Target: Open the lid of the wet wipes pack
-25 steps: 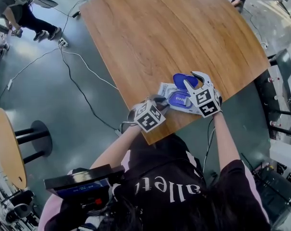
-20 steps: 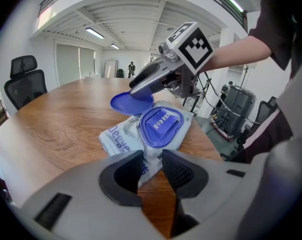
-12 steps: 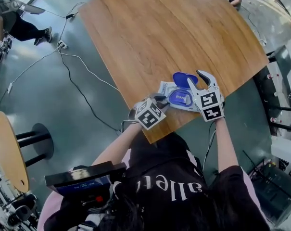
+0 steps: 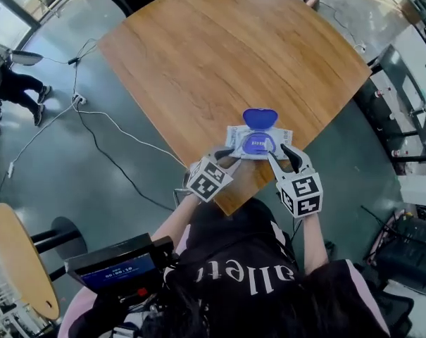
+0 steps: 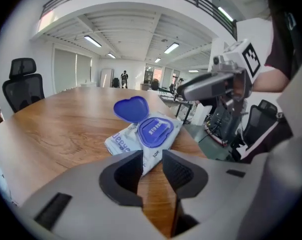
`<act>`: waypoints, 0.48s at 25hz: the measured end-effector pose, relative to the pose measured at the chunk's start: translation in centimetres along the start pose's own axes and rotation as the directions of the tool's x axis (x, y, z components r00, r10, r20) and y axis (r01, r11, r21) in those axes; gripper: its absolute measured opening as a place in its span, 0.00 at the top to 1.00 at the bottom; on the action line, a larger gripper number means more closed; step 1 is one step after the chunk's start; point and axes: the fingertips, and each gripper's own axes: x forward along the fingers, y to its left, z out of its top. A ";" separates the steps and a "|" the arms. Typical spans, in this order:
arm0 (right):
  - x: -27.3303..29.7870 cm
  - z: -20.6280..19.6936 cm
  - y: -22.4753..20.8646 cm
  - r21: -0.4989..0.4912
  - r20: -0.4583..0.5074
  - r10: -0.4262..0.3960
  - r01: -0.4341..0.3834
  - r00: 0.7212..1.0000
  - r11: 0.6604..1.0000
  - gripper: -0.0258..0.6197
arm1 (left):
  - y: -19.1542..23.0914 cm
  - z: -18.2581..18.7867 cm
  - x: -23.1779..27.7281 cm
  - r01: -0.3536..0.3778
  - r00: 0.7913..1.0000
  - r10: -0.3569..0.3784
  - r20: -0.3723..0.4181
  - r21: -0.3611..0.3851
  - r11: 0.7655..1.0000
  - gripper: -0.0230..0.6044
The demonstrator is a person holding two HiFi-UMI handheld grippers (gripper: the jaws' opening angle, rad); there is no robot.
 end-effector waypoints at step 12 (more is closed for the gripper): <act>-8.9 -4.4 9.6 0.290 0.053 -0.217 0.193 0.975 0.938 0.73 | -9.2 1.6 -10.9 0.220 0.957 -0.220 0.190 0.024 0.975 0.79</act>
